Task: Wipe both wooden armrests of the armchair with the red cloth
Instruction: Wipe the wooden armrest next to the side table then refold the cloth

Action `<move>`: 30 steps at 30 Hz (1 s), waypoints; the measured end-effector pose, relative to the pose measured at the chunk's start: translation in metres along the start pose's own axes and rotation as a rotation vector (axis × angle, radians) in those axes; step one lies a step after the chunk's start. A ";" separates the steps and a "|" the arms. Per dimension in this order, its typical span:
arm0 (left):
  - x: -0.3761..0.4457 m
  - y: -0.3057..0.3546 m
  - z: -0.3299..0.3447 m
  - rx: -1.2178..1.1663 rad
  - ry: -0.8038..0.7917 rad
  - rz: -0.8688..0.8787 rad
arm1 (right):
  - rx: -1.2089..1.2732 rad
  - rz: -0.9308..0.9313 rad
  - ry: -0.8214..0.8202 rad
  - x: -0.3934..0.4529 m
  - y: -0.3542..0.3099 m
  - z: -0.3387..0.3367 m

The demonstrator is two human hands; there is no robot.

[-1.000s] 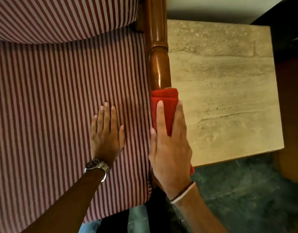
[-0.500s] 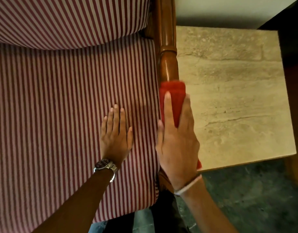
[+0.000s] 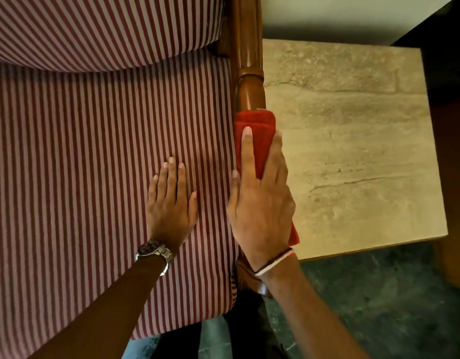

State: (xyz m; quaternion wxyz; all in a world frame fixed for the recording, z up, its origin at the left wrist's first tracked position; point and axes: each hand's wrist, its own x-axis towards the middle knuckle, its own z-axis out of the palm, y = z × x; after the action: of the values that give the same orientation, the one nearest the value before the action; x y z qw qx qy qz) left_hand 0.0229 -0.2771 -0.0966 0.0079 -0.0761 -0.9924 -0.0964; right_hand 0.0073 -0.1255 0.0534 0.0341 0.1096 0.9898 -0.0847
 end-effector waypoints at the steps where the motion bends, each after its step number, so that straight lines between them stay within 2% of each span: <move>1: 0.000 0.000 -0.002 -0.008 0.000 0.002 | 0.012 0.009 -0.008 -0.003 0.001 -0.001; 3: 0.001 0.003 -0.007 -0.022 -0.010 0.014 | 0.087 -0.027 -0.054 0.003 0.004 -0.008; 4: 0.005 0.005 -0.013 -0.017 -0.021 0.004 | 0.203 -0.048 -0.091 0.006 0.008 -0.012; 6: 0.017 0.013 -0.030 -0.067 -0.042 -0.079 | 0.637 0.016 -0.139 0.010 0.022 -0.024; 7: 0.023 0.019 -0.040 -0.175 -0.051 -0.140 | 0.862 0.096 -0.129 0.012 0.032 -0.031; 9: 0.032 0.034 -0.069 -0.572 -0.095 -0.234 | 1.146 0.296 -0.133 0.022 0.053 -0.041; 11: 0.035 0.055 -0.098 -1.019 -0.202 -0.333 | 1.287 0.533 -0.294 0.038 0.069 -0.041; 12: 0.034 0.066 -0.111 -1.168 -0.254 -0.388 | 1.329 0.623 -0.393 0.045 0.074 -0.040; 14: 0.028 0.088 -0.130 -1.306 -0.327 -0.469 | 1.379 0.674 -0.564 0.054 0.078 -0.037; 17: 0.023 0.106 -0.139 -1.275 -0.343 -0.545 | 1.394 0.634 -0.626 0.059 0.077 -0.039; 20: 0.024 0.103 -0.141 -1.302 -0.325 -0.561 | 1.421 0.612 -0.509 0.061 0.075 -0.043; 25: 0.021 0.090 -0.154 -1.314 -0.242 -0.460 | 1.388 0.564 -0.300 0.055 0.051 -0.064; 27: 0.015 0.062 -0.160 -1.327 -0.201 -0.428 | 1.401 0.511 -0.279 0.047 0.020 -0.067; 30: 0.015 0.038 -0.177 -1.225 -0.076 -0.377 | 1.512 0.454 -0.299 0.043 -0.011 -0.080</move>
State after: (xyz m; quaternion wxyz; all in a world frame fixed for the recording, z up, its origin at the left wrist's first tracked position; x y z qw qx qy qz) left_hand 0.0141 -0.2718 0.0850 -0.0891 0.1057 -0.7533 -0.6430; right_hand -0.0406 -0.1128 0.1296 0.0993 0.2890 0.6030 -0.7369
